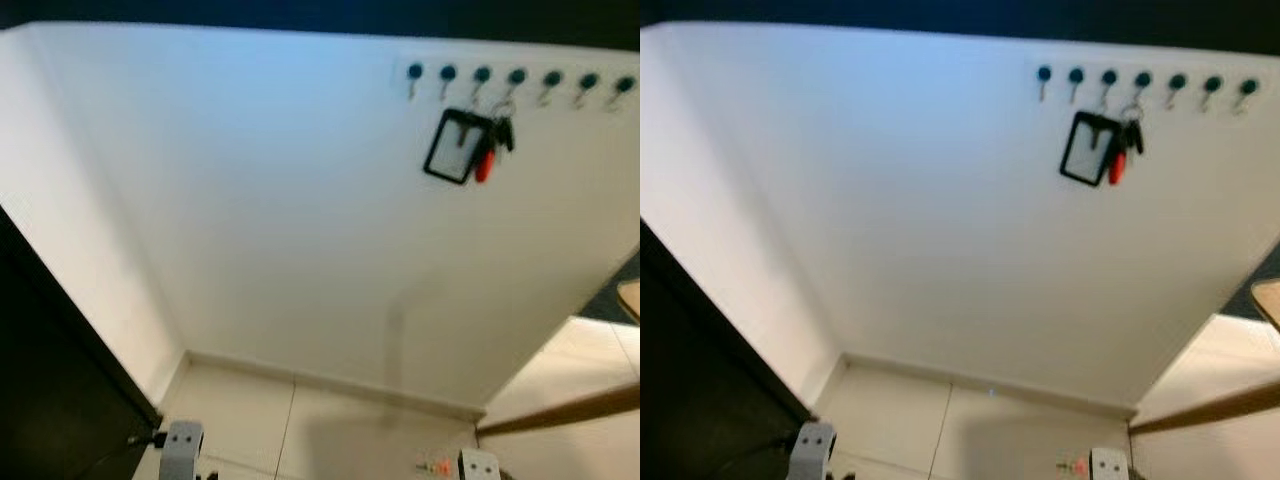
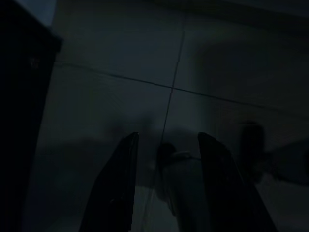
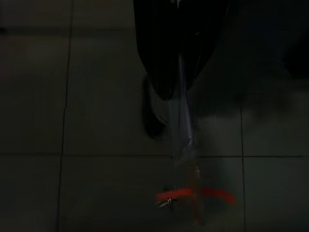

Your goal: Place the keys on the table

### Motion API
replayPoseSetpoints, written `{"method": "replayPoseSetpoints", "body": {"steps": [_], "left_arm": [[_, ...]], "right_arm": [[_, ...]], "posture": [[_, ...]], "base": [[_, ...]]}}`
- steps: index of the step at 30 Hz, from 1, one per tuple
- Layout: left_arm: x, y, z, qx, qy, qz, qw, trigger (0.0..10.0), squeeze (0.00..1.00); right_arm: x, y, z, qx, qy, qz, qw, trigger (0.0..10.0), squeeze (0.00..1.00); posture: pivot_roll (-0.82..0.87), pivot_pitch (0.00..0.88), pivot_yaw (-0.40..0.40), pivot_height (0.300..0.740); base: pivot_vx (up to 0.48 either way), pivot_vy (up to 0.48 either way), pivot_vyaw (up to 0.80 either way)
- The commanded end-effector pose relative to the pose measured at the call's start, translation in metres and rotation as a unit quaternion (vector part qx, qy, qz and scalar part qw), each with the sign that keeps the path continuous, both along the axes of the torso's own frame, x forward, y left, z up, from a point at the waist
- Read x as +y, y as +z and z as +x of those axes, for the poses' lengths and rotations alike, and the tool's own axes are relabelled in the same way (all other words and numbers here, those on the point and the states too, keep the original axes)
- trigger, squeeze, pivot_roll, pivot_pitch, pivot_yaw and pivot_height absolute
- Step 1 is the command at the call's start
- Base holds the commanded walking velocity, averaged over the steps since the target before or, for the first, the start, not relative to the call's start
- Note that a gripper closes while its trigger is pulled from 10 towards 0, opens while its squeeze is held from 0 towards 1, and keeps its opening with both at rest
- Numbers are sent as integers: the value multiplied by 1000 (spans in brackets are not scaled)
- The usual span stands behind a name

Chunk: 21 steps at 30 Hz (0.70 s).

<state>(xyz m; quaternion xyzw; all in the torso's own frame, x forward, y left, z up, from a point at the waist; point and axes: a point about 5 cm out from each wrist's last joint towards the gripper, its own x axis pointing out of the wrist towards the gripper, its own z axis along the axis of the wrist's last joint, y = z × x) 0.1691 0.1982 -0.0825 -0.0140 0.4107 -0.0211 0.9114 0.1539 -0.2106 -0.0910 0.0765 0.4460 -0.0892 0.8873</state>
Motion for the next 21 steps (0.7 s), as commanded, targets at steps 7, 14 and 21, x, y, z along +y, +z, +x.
{"method": "replayPoseSetpoints", "body": {"steps": [7, 14, 21], "left_arm": [[1, 1, 2, -3, -18, 11, 1000, 10000, 0], [1, 2, 2, -15, -28, 24, 999, 10000, 0], [1, 4, 4, -32, -19, 31, 999, 10000, 0]], "right_arm": [[-3, -4, -10, 16, -8, -1, 1000, 10000, 0], [-1, -3, -8, 14, -1, 0, 1000, 10000, 0], [1, -2, -5, 11, 8, -1, 1000, 10000, 0]], "posture": [[12, 84, 20, 740], [15, 86, 20, 740], [20, 91, 18, 740]], "base": [[0, 0, 0], [0, 0, -123], [0, 0, -762]]}}
